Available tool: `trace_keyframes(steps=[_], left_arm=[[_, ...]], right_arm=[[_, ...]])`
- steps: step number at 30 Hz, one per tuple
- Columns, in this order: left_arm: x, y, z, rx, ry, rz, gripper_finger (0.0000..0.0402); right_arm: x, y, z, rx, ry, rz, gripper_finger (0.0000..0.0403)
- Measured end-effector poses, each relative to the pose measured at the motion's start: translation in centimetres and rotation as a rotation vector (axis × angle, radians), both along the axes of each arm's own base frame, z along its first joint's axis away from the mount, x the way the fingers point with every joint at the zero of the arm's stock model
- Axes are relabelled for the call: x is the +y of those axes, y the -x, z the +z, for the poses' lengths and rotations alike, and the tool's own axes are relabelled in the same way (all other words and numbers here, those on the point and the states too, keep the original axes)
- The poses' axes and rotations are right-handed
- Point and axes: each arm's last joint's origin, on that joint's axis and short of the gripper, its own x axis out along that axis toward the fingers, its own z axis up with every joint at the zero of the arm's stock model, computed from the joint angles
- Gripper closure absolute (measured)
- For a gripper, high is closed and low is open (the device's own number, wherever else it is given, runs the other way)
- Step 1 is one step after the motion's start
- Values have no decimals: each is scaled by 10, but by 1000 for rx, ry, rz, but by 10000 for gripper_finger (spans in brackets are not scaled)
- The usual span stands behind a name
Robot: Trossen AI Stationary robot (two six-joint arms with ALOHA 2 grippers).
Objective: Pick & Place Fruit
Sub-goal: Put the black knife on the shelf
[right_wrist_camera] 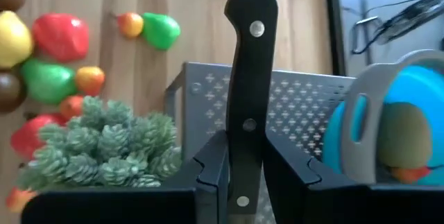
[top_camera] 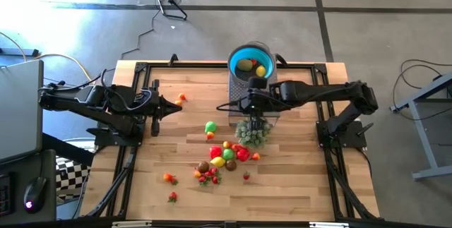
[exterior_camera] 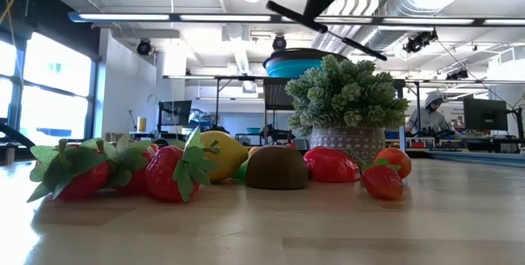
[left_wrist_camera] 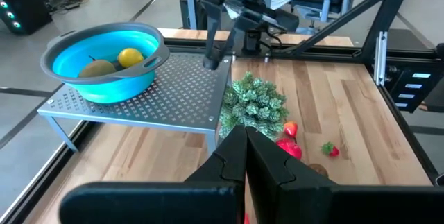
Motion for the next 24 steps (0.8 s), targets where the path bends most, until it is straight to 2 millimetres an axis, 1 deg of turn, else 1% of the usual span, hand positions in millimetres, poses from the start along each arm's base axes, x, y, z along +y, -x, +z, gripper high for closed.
trace_keyframes(steps=[11,18,21,24], left_arm=[[0,0,0,0,0,0,401],[0,0,0,0,0,0,401],[0,0,0,0,0,0,401],[0,0,0,0,0,0,401]], right_arm=[[-19,-11,-31,208,31,12,341],[-21,-23,-51,305,105,83,341],[-21,-25,-55,327,114,108,341],[-21,-26,-55,326,127,128,341]])
